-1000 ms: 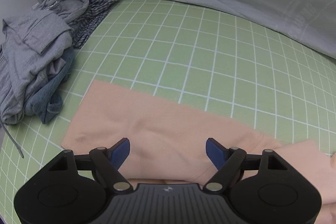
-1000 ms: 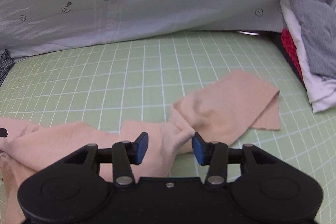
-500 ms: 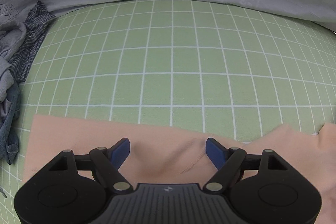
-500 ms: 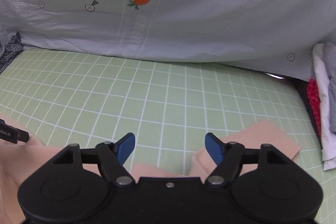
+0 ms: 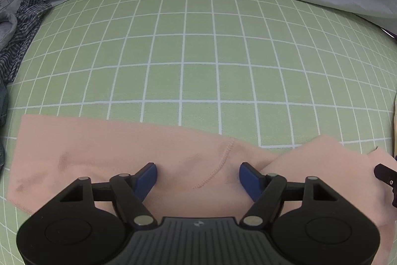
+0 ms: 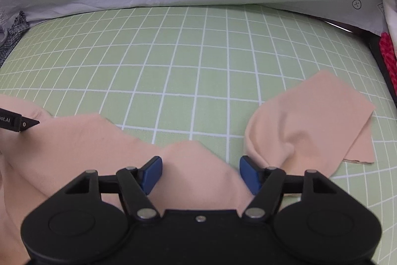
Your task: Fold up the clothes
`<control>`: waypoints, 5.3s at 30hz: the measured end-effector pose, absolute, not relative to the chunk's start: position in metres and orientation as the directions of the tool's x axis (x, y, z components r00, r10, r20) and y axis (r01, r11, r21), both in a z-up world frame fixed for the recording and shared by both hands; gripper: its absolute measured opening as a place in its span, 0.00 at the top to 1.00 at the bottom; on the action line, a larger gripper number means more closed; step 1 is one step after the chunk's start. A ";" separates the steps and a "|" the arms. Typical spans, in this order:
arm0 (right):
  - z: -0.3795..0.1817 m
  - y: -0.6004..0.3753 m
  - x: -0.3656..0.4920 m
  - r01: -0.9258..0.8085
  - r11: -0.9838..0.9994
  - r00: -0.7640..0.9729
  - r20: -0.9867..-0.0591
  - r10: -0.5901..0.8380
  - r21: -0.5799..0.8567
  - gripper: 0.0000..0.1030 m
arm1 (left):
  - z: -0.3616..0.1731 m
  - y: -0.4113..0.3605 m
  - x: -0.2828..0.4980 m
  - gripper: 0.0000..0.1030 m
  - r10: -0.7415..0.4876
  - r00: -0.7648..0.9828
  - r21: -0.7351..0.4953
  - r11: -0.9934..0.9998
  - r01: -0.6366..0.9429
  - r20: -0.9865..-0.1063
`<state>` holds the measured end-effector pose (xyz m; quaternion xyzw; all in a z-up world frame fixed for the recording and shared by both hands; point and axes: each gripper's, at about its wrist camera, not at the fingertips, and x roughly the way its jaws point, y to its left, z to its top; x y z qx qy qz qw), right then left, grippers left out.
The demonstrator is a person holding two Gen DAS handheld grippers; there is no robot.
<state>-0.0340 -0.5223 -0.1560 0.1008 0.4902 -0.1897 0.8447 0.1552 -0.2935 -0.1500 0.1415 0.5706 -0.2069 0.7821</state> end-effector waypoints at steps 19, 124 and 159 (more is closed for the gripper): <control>-0.082 -0.550 0.052 0.361 0.929 0.757 -0.555 -0.345 -0.085 0.94 | -0.065 -0.265 0.218 0.93 -0.301 0.582 -0.262 0.953 0.153 -0.755; -0.172 -0.744 -0.208 0.632 0.775 0.435 -0.825 -0.360 -0.004 0.70 | -0.088 -0.398 0.009 0.04 -0.229 0.435 -0.070 0.934 0.351 -0.871; -0.169 -0.728 -0.236 0.763 0.645 0.372 -0.788 -0.491 -0.042 0.33 | -0.091 -0.401 0.005 0.04 -0.234 0.400 -0.082 0.929 0.362 -0.886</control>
